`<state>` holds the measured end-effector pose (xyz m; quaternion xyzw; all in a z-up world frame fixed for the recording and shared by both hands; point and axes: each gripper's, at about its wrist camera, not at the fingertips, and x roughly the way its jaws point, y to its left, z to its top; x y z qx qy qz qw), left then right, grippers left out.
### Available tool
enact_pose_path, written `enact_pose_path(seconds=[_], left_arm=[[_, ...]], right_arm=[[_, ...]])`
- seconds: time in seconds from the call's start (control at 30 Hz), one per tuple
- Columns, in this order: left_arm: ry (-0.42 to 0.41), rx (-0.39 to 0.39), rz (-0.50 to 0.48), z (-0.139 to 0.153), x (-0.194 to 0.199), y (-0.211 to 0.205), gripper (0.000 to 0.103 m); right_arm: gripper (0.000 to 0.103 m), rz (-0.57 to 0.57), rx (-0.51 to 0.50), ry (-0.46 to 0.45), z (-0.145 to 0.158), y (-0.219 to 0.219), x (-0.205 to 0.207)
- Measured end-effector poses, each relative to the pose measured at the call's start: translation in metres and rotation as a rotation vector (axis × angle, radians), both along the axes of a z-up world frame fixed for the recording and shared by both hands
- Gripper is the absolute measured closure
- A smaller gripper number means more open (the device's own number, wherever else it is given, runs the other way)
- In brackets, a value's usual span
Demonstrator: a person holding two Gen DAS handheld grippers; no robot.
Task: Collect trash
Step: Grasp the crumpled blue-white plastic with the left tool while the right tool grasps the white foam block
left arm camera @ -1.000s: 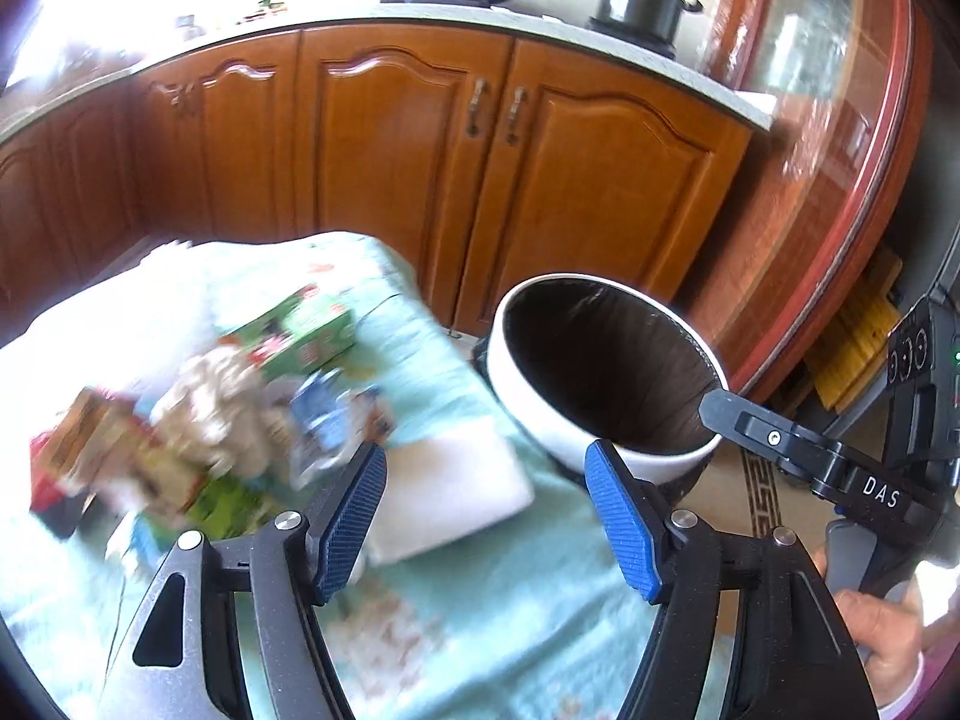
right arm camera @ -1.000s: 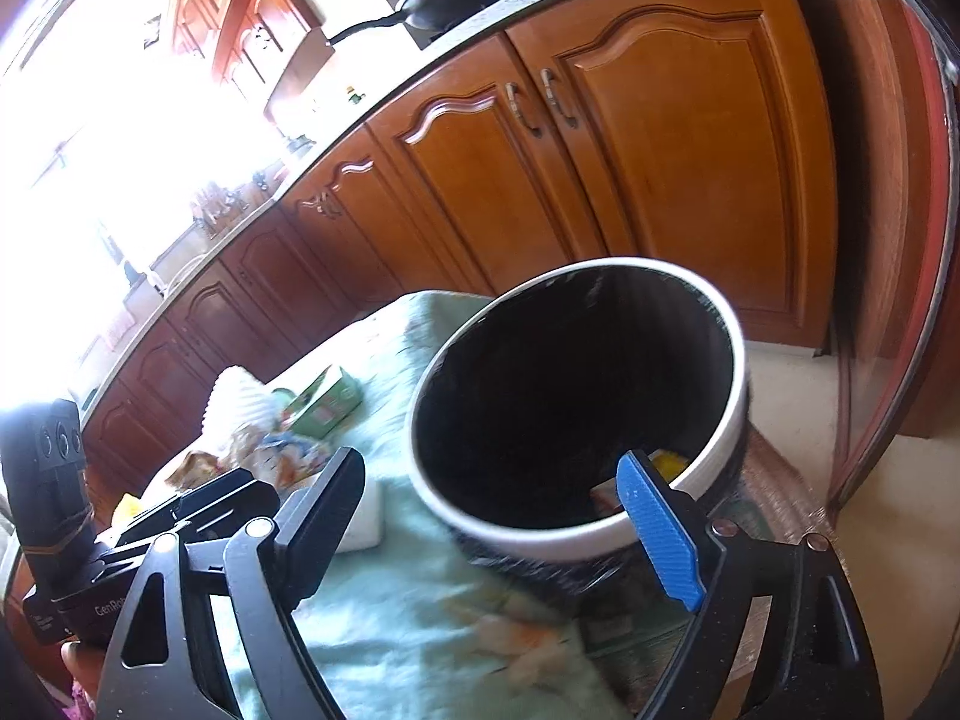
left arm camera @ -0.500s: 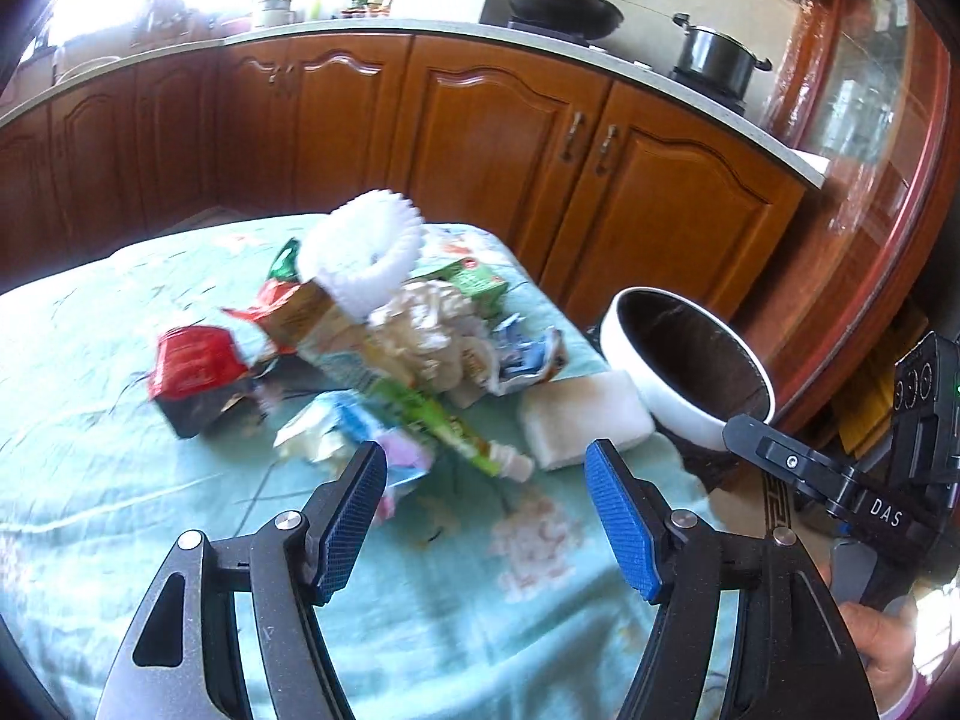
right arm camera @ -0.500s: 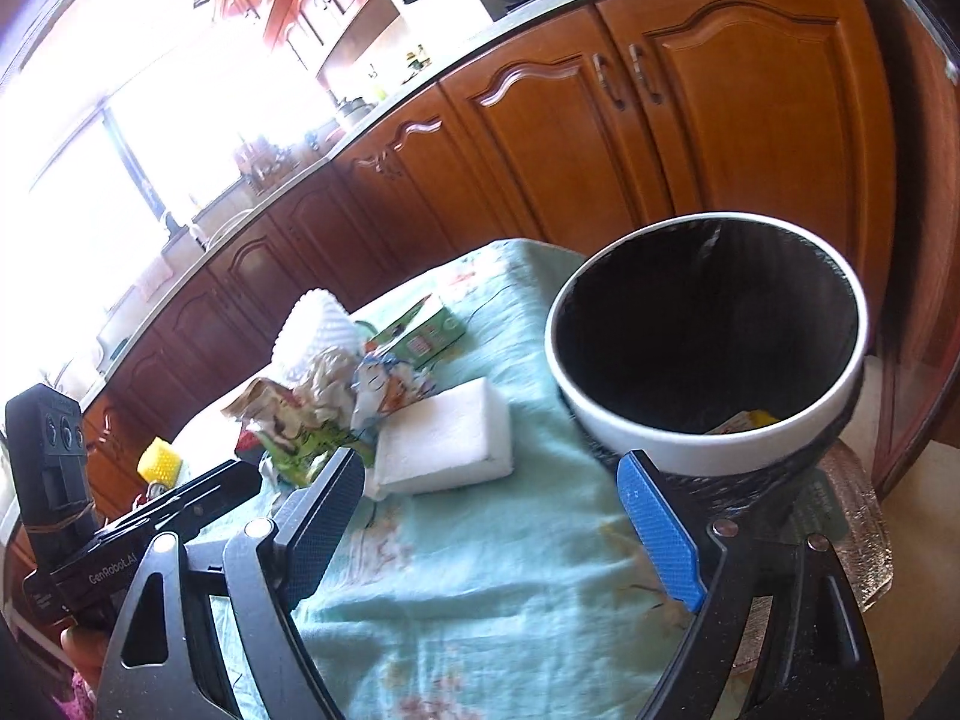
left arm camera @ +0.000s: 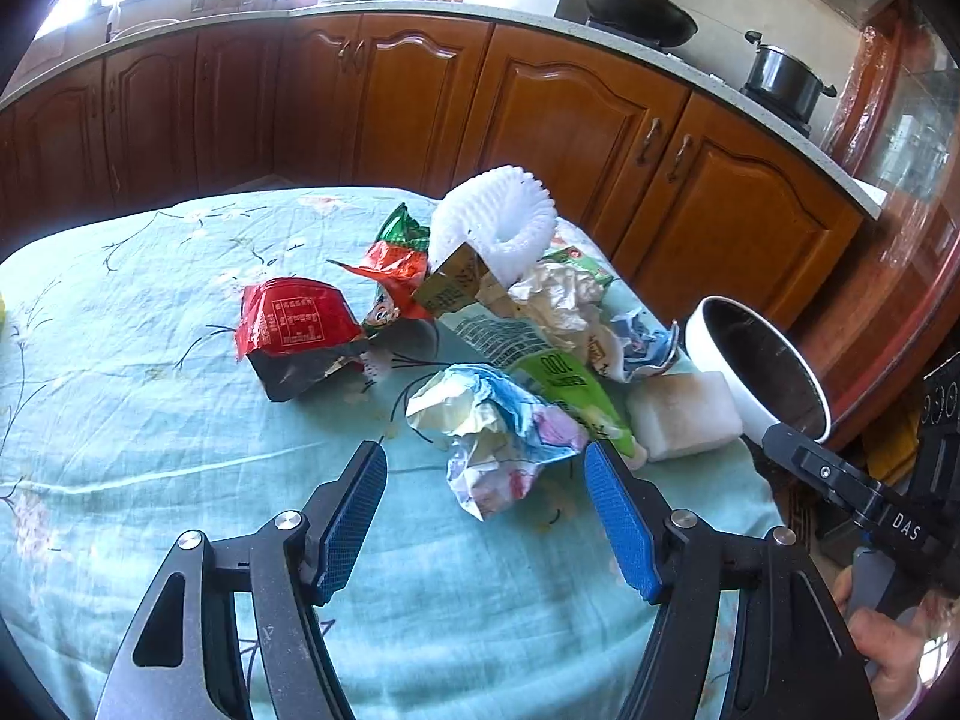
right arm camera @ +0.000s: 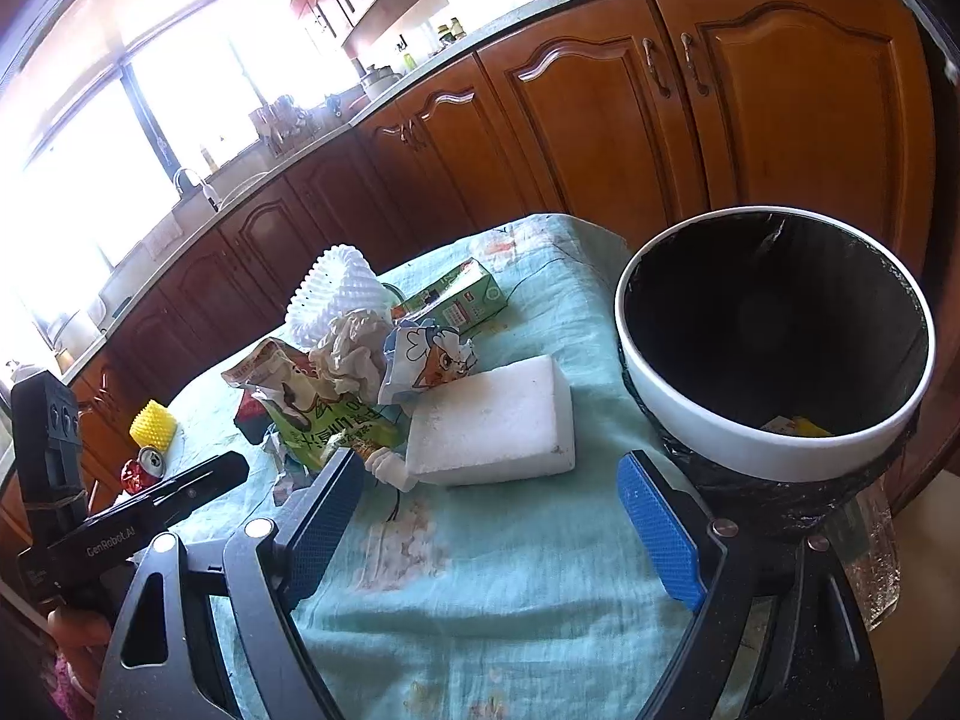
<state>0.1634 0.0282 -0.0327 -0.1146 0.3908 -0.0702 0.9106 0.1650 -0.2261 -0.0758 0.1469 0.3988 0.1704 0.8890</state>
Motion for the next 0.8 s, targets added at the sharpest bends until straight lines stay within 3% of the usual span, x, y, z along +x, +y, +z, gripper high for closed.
enact_pose_path(seconds=[0.2, 0.27, 0.3, 0.37, 0.43, 0.5, 0.63, 0.8], left_arm=[[0.030, -0.002, 0.000, -0.009, 0.023, -0.003, 0.035], [0.037, -0.003, -0.003, -0.013, 0.030, -0.004, 0.036], [0.043, -0.003, -0.006, -0.016, 0.034, -0.005, 0.039], [0.060, -0.017, -0.028, -0.021, 0.041, -0.008, 0.054], [0.077, -0.024, -0.050, -0.026, 0.045, -0.010, 0.080], [0.075, -0.028, -0.070, -0.030, 0.046, -0.011, 0.090], [0.042, -0.002, -0.084, -0.026, 0.039, -0.011, 0.094], [0.016, 0.000, -0.107, -0.016, 0.018, -0.010, 0.095]], right_arm=[[0.016, 0.006, -0.027, 0.009, -0.007, 0.005, 0.017], [0.021, 0.004, -0.037, 0.017, -0.012, 0.007, 0.024], [0.025, 0.005, -0.040, 0.026, -0.014, 0.007, 0.028], [0.044, 0.009, -0.041, 0.047, -0.020, 0.008, 0.032], [0.060, 0.012, -0.052, 0.064, -0.025, 0.010, 0.034], [0.065, 0.008, -0.063, 0.050, -0.024, 0.011, 0.031], [0.078, 0.008, -0.052, 0.022, -0.016, 0.007, 0.021], [0.082, 0.002, -0.044, -0.005, -0.002, -0.004, 0.007]])
